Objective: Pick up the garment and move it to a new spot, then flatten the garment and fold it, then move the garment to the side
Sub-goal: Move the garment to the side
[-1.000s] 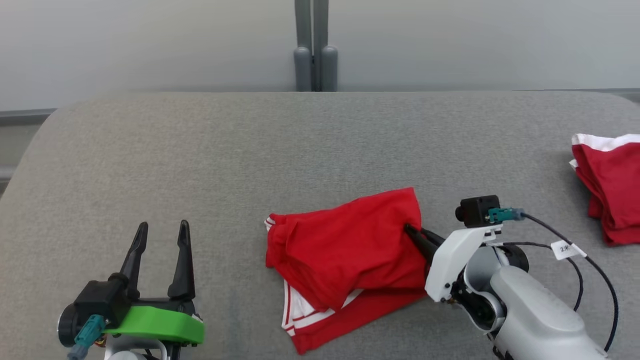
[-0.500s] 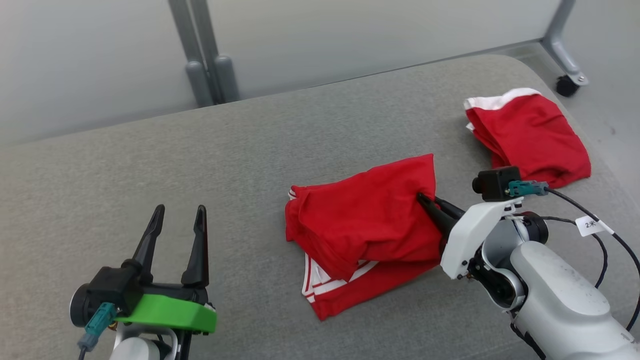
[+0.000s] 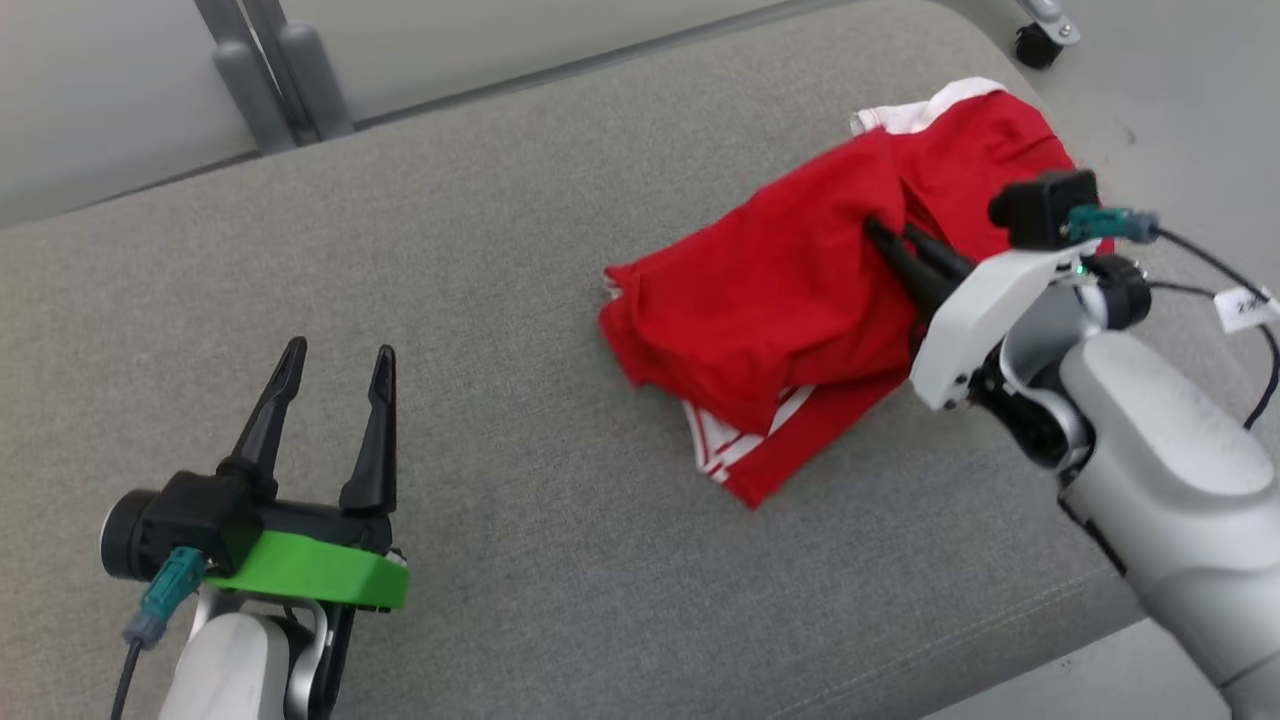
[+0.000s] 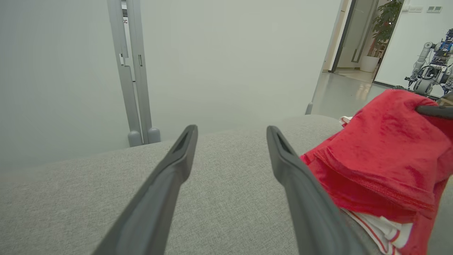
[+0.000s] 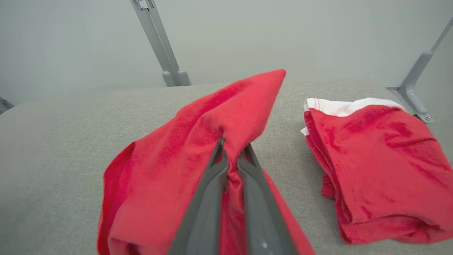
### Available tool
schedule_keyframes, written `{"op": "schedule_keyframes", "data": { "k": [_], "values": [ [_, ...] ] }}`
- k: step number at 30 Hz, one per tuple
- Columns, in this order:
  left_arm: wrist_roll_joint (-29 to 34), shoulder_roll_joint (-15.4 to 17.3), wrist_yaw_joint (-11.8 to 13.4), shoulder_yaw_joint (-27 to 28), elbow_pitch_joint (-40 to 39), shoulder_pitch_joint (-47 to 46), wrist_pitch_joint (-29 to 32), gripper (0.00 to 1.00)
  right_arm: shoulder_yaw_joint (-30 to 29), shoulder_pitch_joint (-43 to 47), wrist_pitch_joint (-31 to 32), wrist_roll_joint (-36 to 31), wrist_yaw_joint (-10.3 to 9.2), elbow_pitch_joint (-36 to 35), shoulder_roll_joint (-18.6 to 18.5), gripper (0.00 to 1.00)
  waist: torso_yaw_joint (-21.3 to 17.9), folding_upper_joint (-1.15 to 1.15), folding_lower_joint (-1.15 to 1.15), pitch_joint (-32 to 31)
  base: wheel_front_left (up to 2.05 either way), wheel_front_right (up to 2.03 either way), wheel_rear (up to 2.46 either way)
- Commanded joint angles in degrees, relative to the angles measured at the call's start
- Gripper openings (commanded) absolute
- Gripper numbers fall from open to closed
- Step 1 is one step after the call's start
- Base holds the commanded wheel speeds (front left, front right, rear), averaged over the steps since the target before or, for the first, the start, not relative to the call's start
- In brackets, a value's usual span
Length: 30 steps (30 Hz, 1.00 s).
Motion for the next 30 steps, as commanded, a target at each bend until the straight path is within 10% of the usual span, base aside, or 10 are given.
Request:
{"op": "schedule_keyframes", "data": {
  "k": [1, 20, 30],
  "values": [
    [0.05, 0.93, -0.17, -0.19, -0.11, -1.61, -0.09, 1.0, 0.4, -2.71, 0.28, -0.35, 0.0, 0.51, -1.1, 0.0, 2.67, 0.0, 0.0, 6.3, 0.0, 0.0, 0.0],
    [-0.7, 4.19, -0.16, -2.33, -0.83, -7.72, 0.05, 1.0, -5.78, -13.54, 5.42, 1.28, -0.04, 6.25, -24.48, 0.0, 9.01, 0.0, 0.0, 18.41, 0.0, 0.0, 0.0],
    [-1.14, 5.05, -0.13, -2.74, -0.2, -8.73, 0.08, 1.0, -8.16, -14.38, 1.48, -4.95, -0.04, 19.83, -23.14, 0.0, 9.67, 0.0, 0.0, 19.1, 0.0, 0.0, 0.0]
  ]
}}
